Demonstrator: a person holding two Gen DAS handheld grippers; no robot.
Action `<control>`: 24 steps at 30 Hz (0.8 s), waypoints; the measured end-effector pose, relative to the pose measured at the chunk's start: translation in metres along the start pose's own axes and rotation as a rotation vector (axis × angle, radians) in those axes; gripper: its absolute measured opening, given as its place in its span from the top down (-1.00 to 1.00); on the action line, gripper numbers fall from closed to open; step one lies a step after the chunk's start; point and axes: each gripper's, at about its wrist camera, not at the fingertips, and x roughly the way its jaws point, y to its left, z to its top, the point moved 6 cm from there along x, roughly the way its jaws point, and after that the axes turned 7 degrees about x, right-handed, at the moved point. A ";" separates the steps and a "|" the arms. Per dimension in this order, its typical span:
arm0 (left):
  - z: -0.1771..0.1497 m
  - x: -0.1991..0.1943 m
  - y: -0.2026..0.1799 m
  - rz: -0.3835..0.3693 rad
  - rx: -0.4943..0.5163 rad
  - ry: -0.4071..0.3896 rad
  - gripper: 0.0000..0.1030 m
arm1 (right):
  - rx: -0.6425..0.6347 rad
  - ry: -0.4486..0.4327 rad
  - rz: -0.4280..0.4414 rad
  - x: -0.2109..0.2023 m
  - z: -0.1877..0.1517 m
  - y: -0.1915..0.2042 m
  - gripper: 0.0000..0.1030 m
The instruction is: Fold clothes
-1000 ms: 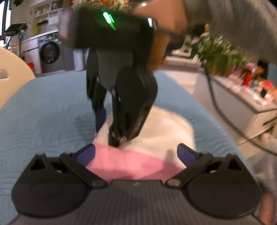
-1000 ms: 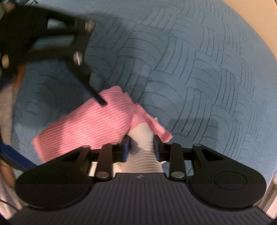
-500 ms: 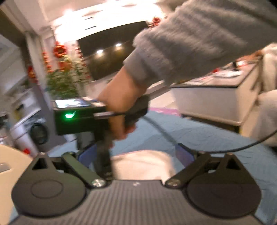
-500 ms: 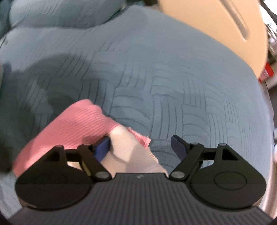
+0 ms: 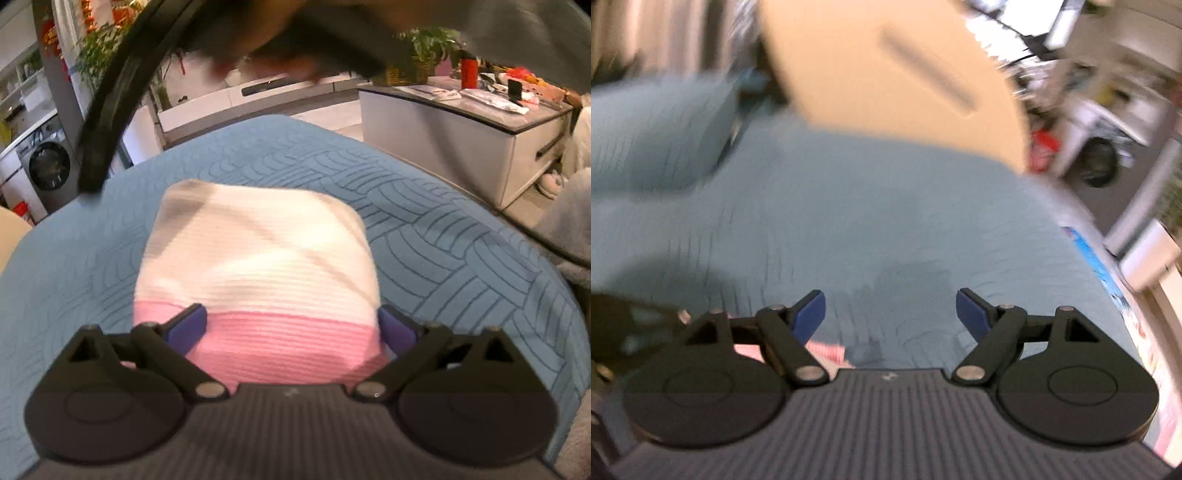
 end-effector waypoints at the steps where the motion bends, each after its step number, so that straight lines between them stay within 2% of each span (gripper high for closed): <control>1: -0.001 0.004 0.006 -0.005 -0.012 -0.002 -0.95 | 0.076 -0.040 0.010 -0.016 -0.008 -0.005 -0.56; 4: 0.006 0.011 0.022 -0.052 -0.104 -0.053 -0.88 | 0.321 -0.153 0.031 -0.058 -0.058 -0.021 -0.56; 8: 0.008 -0.009 0.054 -0.123 -0.385 -0.158 -0.97 | 0.649 -0.225 0.056 -0.069 -0.140 -0.042 -0.56; 9: 0.007 -0.010 0.064 -0.117 -0.494 -0.155 -0.98 | 0.716 -0.253 0.063 -0.070 -0.156 -0.046 -0.56; 11: 0.004 -0.005 0.071 -0.103 -0.591 -0.130 -0.98 | 0.853 -0.287 0.106 -0.067 -0.181 -0.054 -0.61; 13: -0.002 0.006 0.073 -0.053 -0.648 -0.096 -0.98 | 0.938 -0.223 0.197 -0.056 -0.190 -0.055 -0.61; 15: -0.005 0.016 0.070 0.030 -0.624 -0.054 -0.98 | 0.912 -0.186 0.235 -0.049 -0.189 -0.049 -0.60; 17: -0.003 0.023 0.064 0.105 -0.566 -0.030 -0.98 | 0.820 -0.145 0.235 -0.037 -0.184 -0.037 -0.58; 19: -0.003 0.016 0.068 0.151 -0.531 -0.018 -0.98 | 0.759 -0.143 0.219 -0.030 -0.179 -0.030 -0.11; 20: -0.002 0.014 0.068 0.197 -0.502 -0.014 -0.97 | 0.723 -0.154 0.207 -0.029 -0.175 -0.027 0.45; 21: 0.007 0.018 0.066 0.250 -0.474 -0.022 -0.98 | 0.671 -0.180 0.184 -0.031 -0.167 -0.023 0.50; 24: 0.021 0.014 0.062 0.337 -0.425 -0.052 -0.99 | 0.512 -0.260 0.113 -0.039 -0.143 -0.014 0.60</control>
